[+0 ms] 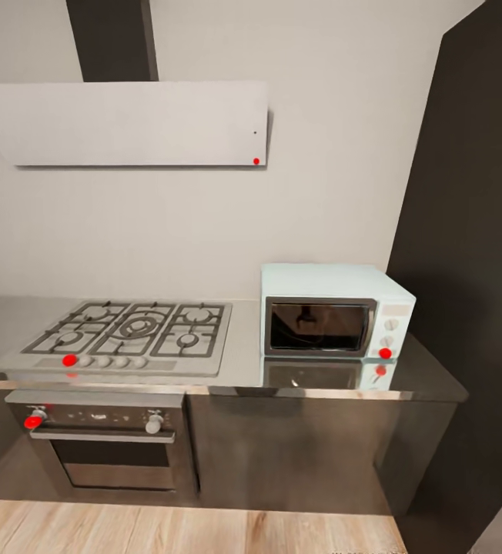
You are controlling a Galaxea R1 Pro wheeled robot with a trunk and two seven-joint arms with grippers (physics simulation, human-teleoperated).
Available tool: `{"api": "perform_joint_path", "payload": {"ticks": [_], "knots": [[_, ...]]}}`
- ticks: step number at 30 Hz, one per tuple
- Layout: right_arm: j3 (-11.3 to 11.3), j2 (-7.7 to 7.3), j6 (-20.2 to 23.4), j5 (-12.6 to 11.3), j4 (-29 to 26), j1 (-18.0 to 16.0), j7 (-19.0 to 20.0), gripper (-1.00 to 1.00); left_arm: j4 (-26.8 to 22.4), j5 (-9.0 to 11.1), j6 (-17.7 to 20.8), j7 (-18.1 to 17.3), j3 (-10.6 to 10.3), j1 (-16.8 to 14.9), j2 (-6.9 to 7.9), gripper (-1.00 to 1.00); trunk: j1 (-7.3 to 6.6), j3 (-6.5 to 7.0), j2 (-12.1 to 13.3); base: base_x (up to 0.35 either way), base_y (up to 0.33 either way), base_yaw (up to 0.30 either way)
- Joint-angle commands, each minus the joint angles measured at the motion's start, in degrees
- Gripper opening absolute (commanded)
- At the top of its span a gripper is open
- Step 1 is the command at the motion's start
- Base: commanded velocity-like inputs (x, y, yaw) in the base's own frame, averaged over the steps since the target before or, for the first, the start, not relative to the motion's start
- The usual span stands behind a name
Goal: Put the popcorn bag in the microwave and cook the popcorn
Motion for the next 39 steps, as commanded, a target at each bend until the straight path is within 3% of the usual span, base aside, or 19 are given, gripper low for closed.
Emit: {"api": "perform_joint_path", "payload": {"ticks": [1,6,25,32,33,34,35,36,37,39], "knots": [[-0.49,-0.05,-0.3,-0.35,0.18,-0.09,-0.02,1.0,-0.03,0.37,-0.13,0.27,-0.48,-0.02,-0.01,1.0,0.01,-0.04,-0.05,0.0,0.0,-0.212],[-0.46,-0.07,-0.2,-2.13,0.16,-0.09,-0.02,1.0,-0.03,0.4,-0.13,0.29,-0.49,-0.02,-0.01,1.0,0.01,0.14,-0.05,0.0,0.0,-0.226],[-0.06,0.26,0.16,-1.73,0.0,-0.08,-0.19,1.0,-0.03,0.56,-0.13,0.29,-0.48,-0.02,-0.02,1.0,0.01,0.24,-0.05,0.0,0.0,-0.032],[-0.05,1.08,0.03,-1.19,-1.03,-0.09,0.99,1.0,-0.03,0.56,-0.13,0.34,-0.48,-0.02,-0.02,1.0,0.01,0.24,-0.05,0.0,0.0,0.0],[-0.05,1.09,0.05,-1.21,-2.29,-0.09,1.47,1.0,-0.03,0.56,-0.13,0.34,-0.49,-0.02,-0.02,1.0,0.01,0.24,-0.05,0.0,0.0,0.0],[-0.06,1.12,0.55,-1.32,-7.15,-0.09,3.23,1.0,-0.03,0.56,-0.13,0.35,-0.49,-0.02,-0.01,1.0,0.01,0.24,-0.05,0.0,0.0,0.0],[-0.1,1.39,4.92,-1.51,-15.85,-0.09,5.98,1.0,-0.03,0.56,-0.13,0.32,-0.49,-0.02,-0.01,1.0,0.01,0.24,-0.05,0.0,0.0,0.0],[-0.12,1.86,7.93,-1.63,-20.13,-0.09,7.09,1.0,-0.03,0.56,-0.13,0.31,-0.48,-0.02,-0.01,1.0,0.01,0.24,-0.05,0.0,0.0,0.0],[-0.2,2.91,14.93,-1.81,-29.32,-0.09,9.25,1.0,-0.03,0.56,-0.13,0.3,-0.48,-0.02,-0.01,1.0,0.01,0.24,-0.05,0.0,0.0,0.0],[-0.23,3.78,22.31,-1.93,-37.85,-0.09,11.41,1.0,-0.03,0.56,-0.13,0.3,-0.48,-0.02,-0.01,1.0,0.01,0.24,-0.05,0.0,0.0,0.0]]}}
